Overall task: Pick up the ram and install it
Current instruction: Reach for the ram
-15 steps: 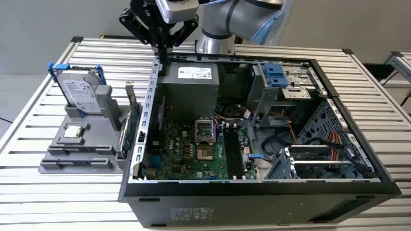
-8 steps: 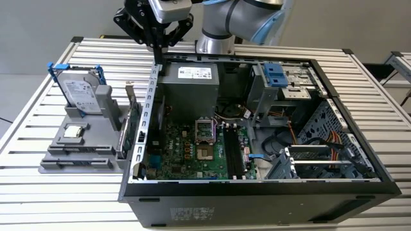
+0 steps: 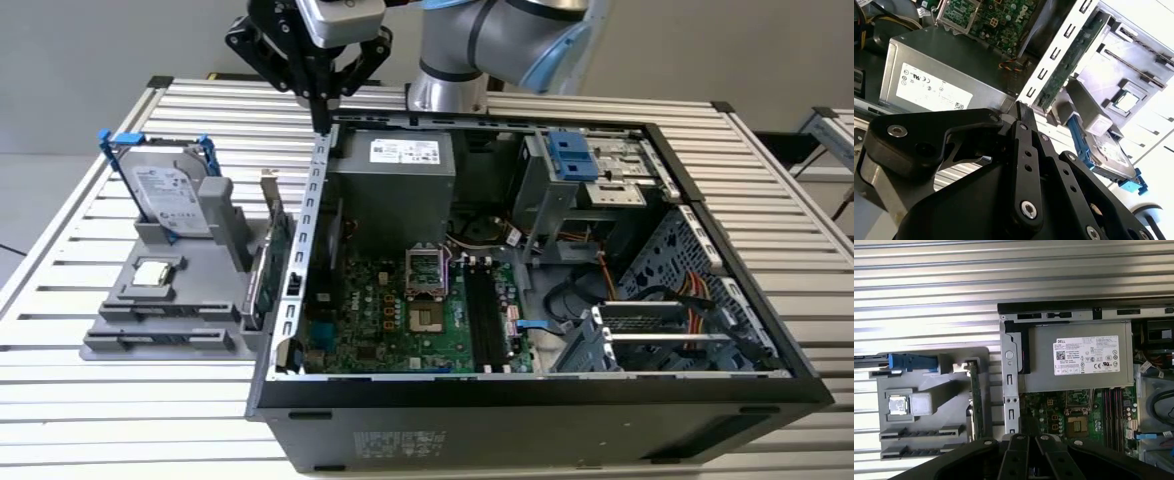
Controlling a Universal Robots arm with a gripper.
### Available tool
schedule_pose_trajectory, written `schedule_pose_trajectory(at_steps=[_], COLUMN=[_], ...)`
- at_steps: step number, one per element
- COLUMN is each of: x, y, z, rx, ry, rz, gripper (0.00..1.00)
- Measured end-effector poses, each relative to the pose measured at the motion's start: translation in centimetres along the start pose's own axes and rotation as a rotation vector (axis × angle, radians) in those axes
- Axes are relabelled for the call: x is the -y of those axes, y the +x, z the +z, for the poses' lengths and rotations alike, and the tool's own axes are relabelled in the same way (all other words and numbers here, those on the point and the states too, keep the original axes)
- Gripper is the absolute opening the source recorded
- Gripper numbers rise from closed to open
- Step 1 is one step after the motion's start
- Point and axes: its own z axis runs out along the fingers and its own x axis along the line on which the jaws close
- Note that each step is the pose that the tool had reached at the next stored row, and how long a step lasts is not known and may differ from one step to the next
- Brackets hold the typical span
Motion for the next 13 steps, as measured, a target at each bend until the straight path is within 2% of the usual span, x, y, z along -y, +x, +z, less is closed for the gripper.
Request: schedule_pose_trajectory(at_steps=[13], x=[0.09], y=[1.26], z=[-0.03], rx=[0.0], ry=[0.0], rz=[0.0], gripper=[0.0])
